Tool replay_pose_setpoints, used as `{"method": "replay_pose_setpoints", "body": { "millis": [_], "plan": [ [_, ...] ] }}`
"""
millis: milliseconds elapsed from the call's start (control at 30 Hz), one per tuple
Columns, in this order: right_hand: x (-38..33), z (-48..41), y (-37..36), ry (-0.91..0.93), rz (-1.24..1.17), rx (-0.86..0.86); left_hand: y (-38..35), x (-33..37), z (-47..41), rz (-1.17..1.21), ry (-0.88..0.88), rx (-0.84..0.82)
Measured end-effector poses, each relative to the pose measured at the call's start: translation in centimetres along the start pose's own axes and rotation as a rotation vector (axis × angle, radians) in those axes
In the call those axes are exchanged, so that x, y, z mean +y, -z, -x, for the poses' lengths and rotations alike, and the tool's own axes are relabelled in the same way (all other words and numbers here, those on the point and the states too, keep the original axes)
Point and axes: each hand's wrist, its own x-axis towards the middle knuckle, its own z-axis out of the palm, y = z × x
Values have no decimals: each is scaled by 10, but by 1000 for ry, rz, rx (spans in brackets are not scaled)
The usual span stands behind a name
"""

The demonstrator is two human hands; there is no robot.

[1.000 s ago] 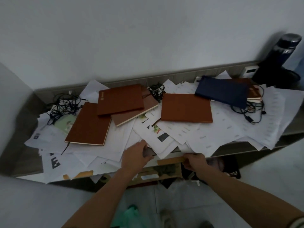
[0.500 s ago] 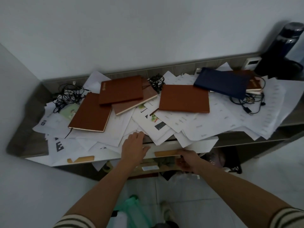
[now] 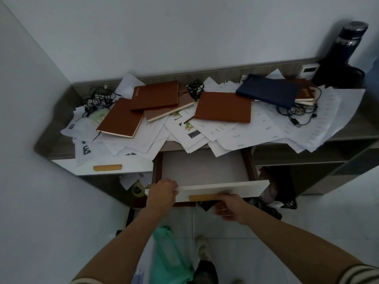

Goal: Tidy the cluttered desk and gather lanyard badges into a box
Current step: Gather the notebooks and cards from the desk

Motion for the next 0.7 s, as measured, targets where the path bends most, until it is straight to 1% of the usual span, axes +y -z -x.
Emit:
{"method": "replay_pose_setpoints", "body": {
  "millis": [100, 200, 367, 567, 700],
  "plan": [
    [5, 7, 0, -23, 21, -50, -5, 4, 7, -18, 23, -3],
    [1, 13, 2, -28, 48, -84, -9, 4, 9, -46, 43, -56],
    [12, 24, 18, -24, 129, -84, -29, 9, 21, -100, 71, -110],
    [12, 37, 31, 79, 325, -11, -31, 14, 18, -76, 132, -165],
    [-13, 51, 37, 218, 480, 10, -24, 6, 11, 11, 127, -274]
  ]
}}
